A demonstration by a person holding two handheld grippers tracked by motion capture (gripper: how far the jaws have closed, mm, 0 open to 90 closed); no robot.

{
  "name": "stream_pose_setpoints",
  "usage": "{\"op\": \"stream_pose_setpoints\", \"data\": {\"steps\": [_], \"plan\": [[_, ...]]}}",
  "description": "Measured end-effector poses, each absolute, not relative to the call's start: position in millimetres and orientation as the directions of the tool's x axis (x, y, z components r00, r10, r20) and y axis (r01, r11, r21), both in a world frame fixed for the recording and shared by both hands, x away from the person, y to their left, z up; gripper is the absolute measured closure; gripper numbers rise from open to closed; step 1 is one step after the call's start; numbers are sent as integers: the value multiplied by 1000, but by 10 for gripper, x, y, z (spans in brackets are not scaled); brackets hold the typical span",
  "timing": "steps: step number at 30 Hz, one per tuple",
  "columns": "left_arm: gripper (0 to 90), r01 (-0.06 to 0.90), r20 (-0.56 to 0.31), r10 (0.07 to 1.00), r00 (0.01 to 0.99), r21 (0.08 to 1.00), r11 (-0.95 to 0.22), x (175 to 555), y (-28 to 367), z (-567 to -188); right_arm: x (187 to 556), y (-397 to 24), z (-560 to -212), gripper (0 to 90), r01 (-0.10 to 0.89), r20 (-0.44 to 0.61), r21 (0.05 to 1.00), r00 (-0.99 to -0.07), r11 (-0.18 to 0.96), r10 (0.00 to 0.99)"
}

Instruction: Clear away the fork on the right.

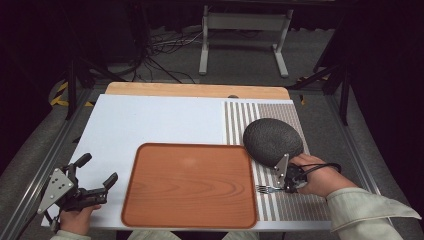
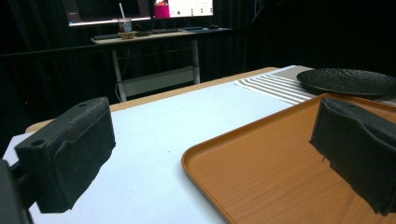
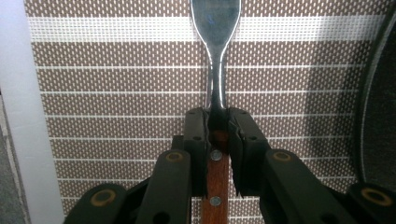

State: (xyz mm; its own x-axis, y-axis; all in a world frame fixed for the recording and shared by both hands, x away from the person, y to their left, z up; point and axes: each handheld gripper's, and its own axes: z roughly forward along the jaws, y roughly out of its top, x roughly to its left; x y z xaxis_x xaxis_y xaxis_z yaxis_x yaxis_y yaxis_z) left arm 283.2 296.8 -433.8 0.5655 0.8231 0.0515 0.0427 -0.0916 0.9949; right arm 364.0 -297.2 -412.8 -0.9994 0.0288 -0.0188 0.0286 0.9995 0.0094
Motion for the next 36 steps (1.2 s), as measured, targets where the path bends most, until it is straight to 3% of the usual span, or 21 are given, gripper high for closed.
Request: {"op": "stream_pose_setpoints", "data": {"steps": [8,26,36], "plan": [[4,42,52,824,564,995,-91,2830,2966,-4336,3614,-3008,-4002,789,73,-19,7,-997,997,73],[4,35,51,825,564,996,-85,2825,2965,-4330,3608,-2849,-3412,788,148,-66,115,-985,982,156],[5,41,49,824,564,995,-87,2827,2965,-4335,3601,-2660,-3214,789,280,-49,207,-954,937,296]]}}
